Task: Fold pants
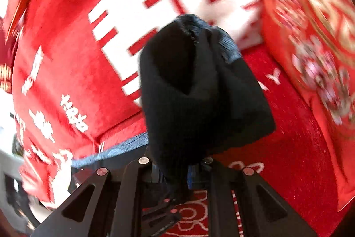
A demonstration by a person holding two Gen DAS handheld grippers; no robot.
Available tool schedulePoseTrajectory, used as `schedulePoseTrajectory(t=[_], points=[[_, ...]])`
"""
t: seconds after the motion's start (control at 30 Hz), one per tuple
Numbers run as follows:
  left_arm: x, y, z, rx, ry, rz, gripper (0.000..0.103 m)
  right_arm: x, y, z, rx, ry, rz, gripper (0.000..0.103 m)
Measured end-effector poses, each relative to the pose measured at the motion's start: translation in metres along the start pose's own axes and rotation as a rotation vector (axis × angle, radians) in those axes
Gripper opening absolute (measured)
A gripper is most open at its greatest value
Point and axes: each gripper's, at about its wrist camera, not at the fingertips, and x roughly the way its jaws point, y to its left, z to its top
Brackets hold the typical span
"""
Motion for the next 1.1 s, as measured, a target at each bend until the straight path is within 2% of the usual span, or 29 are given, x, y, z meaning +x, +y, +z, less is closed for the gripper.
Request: schedulePoseTrajectory(t=[0.1,0.2,0.27,0.4,0.57,0.63,0.73,0.87,0.9,0.93,0.97,1.0,1.1], points=[[-0.013,0.013,-0.009,0.008,-0.012,-0.033,0.080,0.008,0.036,-0.004,-0.100,0.024,-0.004,0.016],[-0.029,0.032,-0.016,-0.002,0.028,-0.058,0.080,0.020,0.068,-0.009,-0.171,0.052,-0.002,0.016],[-0.043,0.052,-0.023,-0.015,0.076,-0.050,0.080,0.027,0.086,-0.014,-0.206,0.067,-0.007,0.016],[-0.080,0.114,-0.045,-0.058,0.080,0.007,0.080,0.048,0.116,-0.029,-0.253,0.102,-0.030,0.016],[-0.102,0.216,-0.065,-0.151,0.105,0.115,0.080,0.088,0.161,-0.067,-0.387,0.138,-0.141,0.017],[-0.104,0.253,-0.069,-0.186,0.112,0.165,0.080,0.110,0.176,-0.092,-0.475,0.147,-0.208,0.017],[-0.107,0.295,-0.073,-0.233,0.107,0.194,0.080,0.138,0.200,-0.133,-0.615,0.167,-0.313,0.019],[-0.109,0.323,-0.072,-0.279,0.105,0.194,0.080,0.157,0.217,-0.176,-0.817,0.142,-0.459,0.025],[-0.110,0.324,-0.065,-0.282,0.106,0.193,0.080,0.159,0.221,-0.185,-0.879,0.138,-0.491,0.031],[-0.112,0.313,-0.059,-0.284,0.110,0.187,0.080,0.159,0.224,-0.192,-0.921,0.145,-0.501,0.041],[-0.113,0.315,-0.057,-0.285,0.111,0.183,0.080,0.157,0.229,-0.200,-0.953,0.157,-0.487,0.051],[-0.117,0.309,-0.057,-0.284,0.111,0.176,0.080,0.150,0.232,-0.206,-0.973,0.167,-0.457,0.055],[-0.128,0.304,-0.041,-0.263,0.104,0.109,0.080,0.121,0.232,-0.215,-0.992,0.190,-0.375,0.056]])
